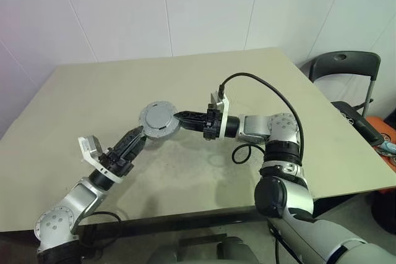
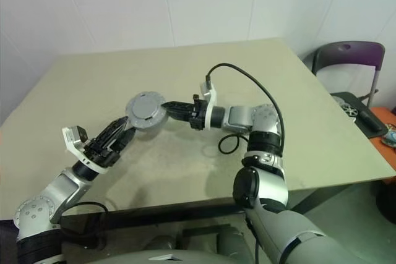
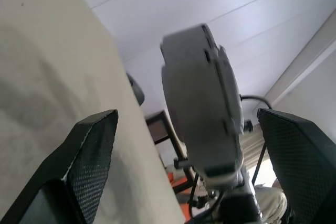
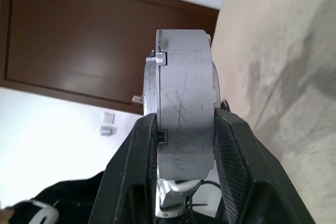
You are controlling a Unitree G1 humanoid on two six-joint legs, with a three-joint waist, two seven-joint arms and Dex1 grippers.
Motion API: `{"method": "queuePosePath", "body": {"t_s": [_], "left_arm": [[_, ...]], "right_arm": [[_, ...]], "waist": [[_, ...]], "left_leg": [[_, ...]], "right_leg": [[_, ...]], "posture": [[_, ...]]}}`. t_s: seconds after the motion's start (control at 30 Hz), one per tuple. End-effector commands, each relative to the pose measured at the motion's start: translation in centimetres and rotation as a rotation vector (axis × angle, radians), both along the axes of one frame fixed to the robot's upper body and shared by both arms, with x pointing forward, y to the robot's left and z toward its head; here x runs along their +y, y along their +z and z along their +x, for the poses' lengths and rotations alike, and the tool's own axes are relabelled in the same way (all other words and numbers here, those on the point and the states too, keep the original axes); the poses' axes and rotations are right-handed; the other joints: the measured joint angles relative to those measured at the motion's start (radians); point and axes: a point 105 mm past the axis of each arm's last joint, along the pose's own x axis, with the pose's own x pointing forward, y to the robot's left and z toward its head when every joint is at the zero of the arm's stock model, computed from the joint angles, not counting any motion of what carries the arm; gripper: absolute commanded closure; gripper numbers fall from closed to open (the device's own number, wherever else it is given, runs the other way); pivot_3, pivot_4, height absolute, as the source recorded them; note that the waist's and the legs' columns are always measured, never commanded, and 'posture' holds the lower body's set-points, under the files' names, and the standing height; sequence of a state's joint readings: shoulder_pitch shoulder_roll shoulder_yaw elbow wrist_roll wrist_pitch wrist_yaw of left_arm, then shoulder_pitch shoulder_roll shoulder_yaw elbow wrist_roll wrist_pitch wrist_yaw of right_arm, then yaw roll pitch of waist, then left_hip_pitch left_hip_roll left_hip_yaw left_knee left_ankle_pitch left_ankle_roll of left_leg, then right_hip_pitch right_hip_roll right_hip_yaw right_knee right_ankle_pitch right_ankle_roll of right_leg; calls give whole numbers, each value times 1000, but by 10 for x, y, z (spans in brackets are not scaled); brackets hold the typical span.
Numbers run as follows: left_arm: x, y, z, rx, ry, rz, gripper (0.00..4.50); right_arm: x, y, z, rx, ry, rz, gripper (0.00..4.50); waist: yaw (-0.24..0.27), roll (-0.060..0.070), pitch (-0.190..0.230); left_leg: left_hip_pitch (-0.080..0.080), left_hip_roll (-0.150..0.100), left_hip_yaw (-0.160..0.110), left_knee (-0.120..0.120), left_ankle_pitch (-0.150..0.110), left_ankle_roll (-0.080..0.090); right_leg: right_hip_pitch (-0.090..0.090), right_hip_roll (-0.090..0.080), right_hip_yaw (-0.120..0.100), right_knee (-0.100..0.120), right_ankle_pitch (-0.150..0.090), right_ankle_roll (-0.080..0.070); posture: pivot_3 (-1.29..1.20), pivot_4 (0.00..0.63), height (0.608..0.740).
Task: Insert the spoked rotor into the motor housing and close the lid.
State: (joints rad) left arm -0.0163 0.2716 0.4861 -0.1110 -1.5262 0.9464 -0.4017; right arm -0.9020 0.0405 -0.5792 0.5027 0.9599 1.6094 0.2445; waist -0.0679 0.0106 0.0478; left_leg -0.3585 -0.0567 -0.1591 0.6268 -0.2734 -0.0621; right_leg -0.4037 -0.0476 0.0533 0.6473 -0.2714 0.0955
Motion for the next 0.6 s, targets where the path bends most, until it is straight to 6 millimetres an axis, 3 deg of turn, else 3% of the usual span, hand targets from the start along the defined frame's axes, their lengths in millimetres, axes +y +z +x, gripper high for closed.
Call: {"method": "queuePosePath", "body": {"t_s": [0.03, 0.5, 0.6], "left_arm": [[-1, 17, 1, -61, 0, -25, 0], [-15, 14, -6, -39, -56, -26, 0], [-16, 14, -6, -37, -63, -35, 902]], "right_arm": [[6, 20, -8, -72, 44, 70, 3333], [10, 18, -17, -63, 90, 60, 3334], [10, 18, -18, -62, 95, 59, 3334]], "waist": [[0, 0, 0], [0, 0, 0], [0, 0, 0]], "left_leg": [[0, 0, 0, 0, 0, 0], [0, 0, 0, 0, 0, 0], [0, 0, 0, 0, 0, 0]], "right_leg": [[0, 0, 0, 0, 0, 0], [0, 0, 0, 0, 0, 0], [0, 0, 0, 0, 0, 0]], "posture": [[0, 0, 740], [0, 0, 740], [0, 0, 740]]}}
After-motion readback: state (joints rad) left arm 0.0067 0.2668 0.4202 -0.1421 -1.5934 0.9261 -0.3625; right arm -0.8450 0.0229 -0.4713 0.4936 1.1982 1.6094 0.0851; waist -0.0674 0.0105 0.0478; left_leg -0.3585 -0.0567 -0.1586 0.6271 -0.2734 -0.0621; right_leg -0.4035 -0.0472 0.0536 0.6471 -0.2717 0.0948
